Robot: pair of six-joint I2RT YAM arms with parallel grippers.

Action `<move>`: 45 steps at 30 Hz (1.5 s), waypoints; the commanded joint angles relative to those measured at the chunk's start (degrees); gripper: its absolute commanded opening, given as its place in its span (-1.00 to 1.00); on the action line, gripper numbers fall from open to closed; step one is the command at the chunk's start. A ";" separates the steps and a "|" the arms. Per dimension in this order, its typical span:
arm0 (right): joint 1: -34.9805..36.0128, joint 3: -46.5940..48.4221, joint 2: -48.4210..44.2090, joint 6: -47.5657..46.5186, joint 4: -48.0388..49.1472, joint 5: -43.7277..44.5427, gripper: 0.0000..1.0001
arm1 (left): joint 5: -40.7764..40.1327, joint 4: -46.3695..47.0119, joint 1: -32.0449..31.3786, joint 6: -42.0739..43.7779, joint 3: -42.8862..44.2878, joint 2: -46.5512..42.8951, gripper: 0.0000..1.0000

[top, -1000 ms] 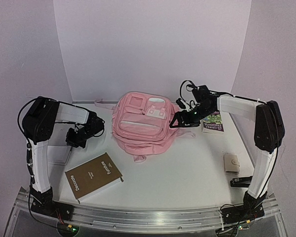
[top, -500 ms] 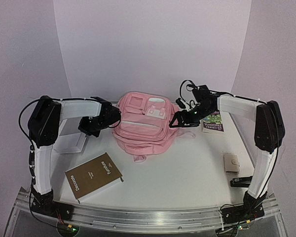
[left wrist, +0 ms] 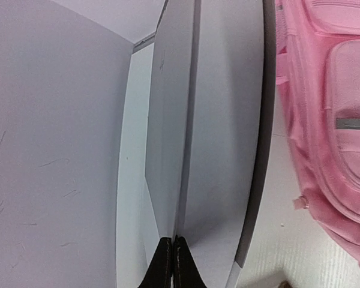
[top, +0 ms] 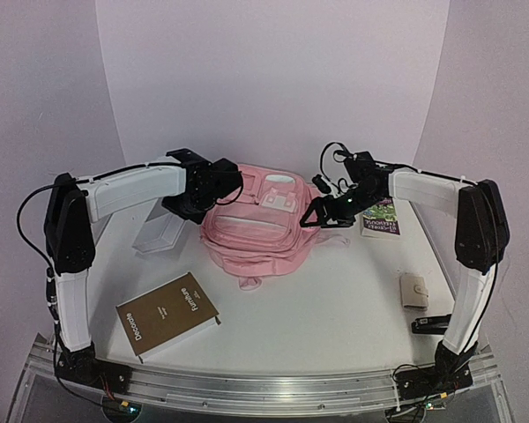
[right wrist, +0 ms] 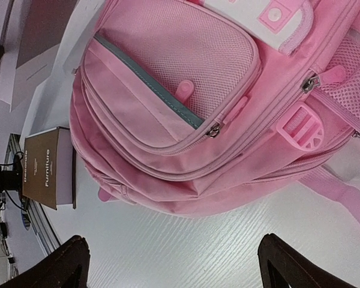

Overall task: Pack the student bag
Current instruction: Pick up the book from the center of the board.

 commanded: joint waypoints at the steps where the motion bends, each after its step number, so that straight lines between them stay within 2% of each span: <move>1: -1.21 1.92 -3.11 -0.10 -0.53 -4.47 0.97 | 3.14 3.74 -1.58 5.91 3.77 -6.55 -0.99; 7: -4.11 4.01 -4.52 -5.91 -4.68 -9.51 0.97 | 18.79 13.61 -3.23 12.92 1.93 -16.75 -1.00; 11: -5.64 4.49 -7.12 -11.65 -7.43 -8.12 0.97 | 26.65 12.10 -3.91 14.69 4.04 -17.83 -1.00; 18: -6.49 4.75 -13.22 -21.41 -13.57 -6.11 0.97 | 43.16 15.37 -3.91 18.51 2.53 -23.53 -1.00; 23: -6.45 3.65 -16.32 -25.43 -15.57 -6.22 0.97 | 49.11 17.22 -3.92 19.95 0.16 -25.45 -1.00; 27: -6.41 5.84 -15.69 -20.53 -16.43 -6.52 0.97 | 50.36 19.07 -3.90 20.50 -1.62 -25.74 -0.99; 30: -6.33 8.84 -13.23 -14.34 -18.12 -10.30 0.97 | 50.99 21.75 -3.92 21.10 -3.62 -26.88 -1.00; 32: -6.32 8.80 -13.33 -14.51 -18.25 -13.20 0.97 | 53.71 23.47 -3.92 20.98 -4.24 -27.91 -1.00; 37: -6.32 8.20 -15.97 -24.33 -18.99 -12.81 0.97 | 61.08 24.30 -3.97 22.01 -3.75 -28.24 -1.00; 42: -6.36 8.01 -20.08 -43.52 -24.49 -10.82 0.97 | 70.03 23.17 -3.95 25.08 -5.09 -27.70 -1.00; 45: -6.33 11.05 -20.02 -51.72 -32.32 -10.94 0.97 | 73.93 23.00 -4.00 27.56 -6.96 -28.22 -0.99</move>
